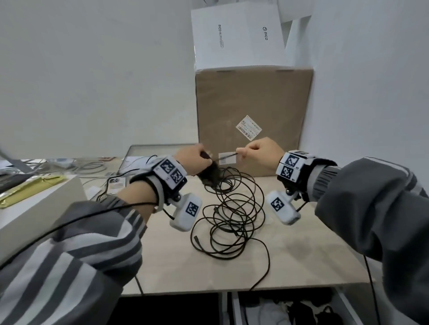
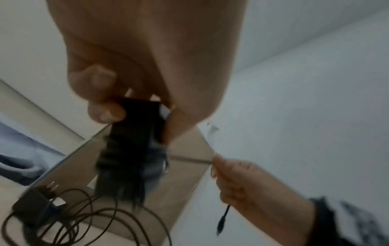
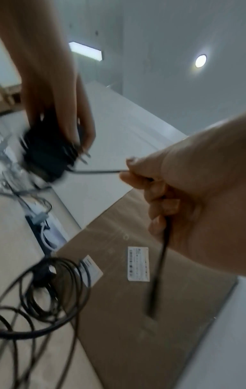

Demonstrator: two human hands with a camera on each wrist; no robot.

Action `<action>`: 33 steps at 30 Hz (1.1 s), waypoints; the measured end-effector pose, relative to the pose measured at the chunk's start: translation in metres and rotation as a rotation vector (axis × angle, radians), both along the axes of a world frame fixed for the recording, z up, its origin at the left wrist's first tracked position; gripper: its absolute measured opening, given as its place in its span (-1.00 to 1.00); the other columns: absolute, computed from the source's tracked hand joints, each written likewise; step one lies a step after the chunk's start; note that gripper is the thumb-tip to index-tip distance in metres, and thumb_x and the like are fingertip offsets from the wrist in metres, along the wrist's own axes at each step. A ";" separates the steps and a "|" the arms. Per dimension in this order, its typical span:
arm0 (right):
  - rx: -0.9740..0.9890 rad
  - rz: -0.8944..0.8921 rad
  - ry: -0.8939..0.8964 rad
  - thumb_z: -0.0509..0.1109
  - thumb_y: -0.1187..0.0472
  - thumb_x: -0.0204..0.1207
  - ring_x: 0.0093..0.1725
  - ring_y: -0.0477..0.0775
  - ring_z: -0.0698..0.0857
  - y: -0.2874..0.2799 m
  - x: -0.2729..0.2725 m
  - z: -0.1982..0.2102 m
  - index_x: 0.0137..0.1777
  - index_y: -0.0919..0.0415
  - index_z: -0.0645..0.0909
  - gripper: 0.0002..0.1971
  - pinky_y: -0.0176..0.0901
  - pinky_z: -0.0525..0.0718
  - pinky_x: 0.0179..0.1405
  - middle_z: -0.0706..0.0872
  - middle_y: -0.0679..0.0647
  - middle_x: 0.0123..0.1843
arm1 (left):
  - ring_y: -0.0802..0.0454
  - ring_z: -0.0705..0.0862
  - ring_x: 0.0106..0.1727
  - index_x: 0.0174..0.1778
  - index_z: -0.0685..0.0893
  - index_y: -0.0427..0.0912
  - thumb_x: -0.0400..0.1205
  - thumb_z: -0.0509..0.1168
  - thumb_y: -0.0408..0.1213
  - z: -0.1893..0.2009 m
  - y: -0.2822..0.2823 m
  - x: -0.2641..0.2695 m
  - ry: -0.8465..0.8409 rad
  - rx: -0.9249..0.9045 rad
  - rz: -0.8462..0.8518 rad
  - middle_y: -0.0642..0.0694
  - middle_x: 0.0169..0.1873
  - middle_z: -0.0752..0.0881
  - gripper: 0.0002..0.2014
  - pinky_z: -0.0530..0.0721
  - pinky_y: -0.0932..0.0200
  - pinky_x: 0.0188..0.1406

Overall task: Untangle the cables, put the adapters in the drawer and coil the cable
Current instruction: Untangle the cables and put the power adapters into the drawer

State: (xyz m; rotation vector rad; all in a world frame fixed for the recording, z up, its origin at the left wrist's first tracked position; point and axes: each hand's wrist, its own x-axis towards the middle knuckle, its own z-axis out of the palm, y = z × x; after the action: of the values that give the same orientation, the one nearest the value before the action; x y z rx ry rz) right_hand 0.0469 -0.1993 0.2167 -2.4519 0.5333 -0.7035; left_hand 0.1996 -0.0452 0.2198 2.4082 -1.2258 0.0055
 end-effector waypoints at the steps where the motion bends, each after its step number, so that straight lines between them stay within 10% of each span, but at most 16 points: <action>1: 0.020 0.016 -0.011 0.33 -0.03 0.61 -0.22 0.15 0.66 0.008 -0.002 0.000 -0.19 0.05 0.78 -0.73 -0.07 0.60 -0.13 0.77 0.17 -0.21 | -0.12 0.60 -0.17 0.16 0.49 -0.19 0.65 0.23 -0.11 -0.004 -0.003 0.000 0.003 -0.119 0.094 -0.13 -0.11 0.64 -0.73 0.59 0.10 -0.17; 4: 0.161 0.125 -0.073 0.21 0.20 0.69 -0.40 -0.27 0.60 0.035 -0.001 -0.016 0.11 0.18 0.74 -0.74 -0.32 0.49 -0.29 0.73 -0.17 -0.33 | -0.11 0.72 -0.21 0.22 0.45 -0.21 0.66 0.24 -0.11 -0.010 -0.015 -0.004 0.362 -0.699 0.239 -0.21 0.04 0.66 -0.69 0.75 -0.02 -0.13; 7: 0.312 0.190 -0.194 0.14 0.30 0.71 -0.54 -0.24 0.41 0.051 0.002 -0.037 0.23 0.29 0.65 -0.73 -0.44 0.37 -0.46 0.52 0.02 -0.39 | 0.09 0.62 -0.55 0.25 0.47 -0.26 0.69 0.24 -0.22 -0.007 -0.024 -0.020 0.849 -1.132 0.055 -0.23 -0.07 0.65 -0.73 0.63 0.22 -0.57; 11: 0.384 0.237 -0.189 0.26 0.14 0.68 -0.51 -0.14 0.37 0.045 -0.015 -0.049 -0.11 0.21 0.74 -0.74 -0.32 0.33 -0.45 0.42 -0.04 -0.50 | 0.15 0.40 -0.62 0.04 0.50 -0.17 0.75 0.10 -0.23 -0.009 -0.003 -0.041 1.245 -0.919 -0.348 -0.11 -0.31 0.54 -0.87 0.23 0.38 -0.76; 17: -0.010 0.197 0.325 0.46 0.33 0.48 -0.58 -0.29 0.48 0.038 -0.046 -0.049 -0.40 0.16 0.68 -0.78 -0.40 0.40 -0.40 0.53 -0.22 -0.67 | 0.14 0.34 -0.59 0.12 0.56 -0.17 0.68 0.19 -0.22 -0.023 0.021 -0.063 0.892 -0.028 -0.492 -0.06 -0.43 0.50 -0.84 0.19 0.33 -0.65; 23: 0.035 0.276 0.586 0.31 0.33 0.58 -0.41 -0.16 0.54 0.043 -0.073 -0.059 -0.35 0.00 0.61 -0.70 -0.44 0.51 -0.47 0.60 -0.09 -0.42 | 0.06 0.45 -0.51 0.02 0.62 -0.08 0.68 0.25 -0.10 -0.035 0.014 -0.097 0.422 0.367 -0.342 -0.08 -0.40 0.54 -0.85 0.43 0.27 -0.56; 28: 0.293 -0.028 0.321 0.41 0.41 0.47 -0.37 -0.04 0.69 0.044 -0.086 -0.081 -0.20 0.30 0.76 -0.90 -0.22 0.76 -0.14 0.72 0.12 -0.35 | -0.02 0.66 -0.47 -0.01 0.61 -0.20 0.65 0.27 -0.09 -0.056 0.000 -0.134 0.234 0.286 -0.257 -0.17 -0.24 0.70 -0.78 0.68 0.23 -0.58; 33: 0.242 -0.216 0.066 0.21 0.45 0.49 -0.06 0.11 0.62 0.051 -0.101 -0.096 -0.05 0.21 0.81 -0.67 -0.07 0.60 0.03 0.77 0.08 -0.16 | -0.03 0.70 -0.44 -0.31 0.54 -0.16 0.63 0.30 -0.12 -0.075 -0.006 -0.154 0.351 -0.066 -0.143 -0.16 -0.32 0.68 -0.75 0.74 0.15 -0.51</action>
State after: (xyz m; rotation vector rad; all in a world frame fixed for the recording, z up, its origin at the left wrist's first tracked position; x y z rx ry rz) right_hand -0.0543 -0.1481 0.1203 -2.2183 0.8659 -0.6042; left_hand 0.0453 -0.0514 0.1452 2.1433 -1.2043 -0.3966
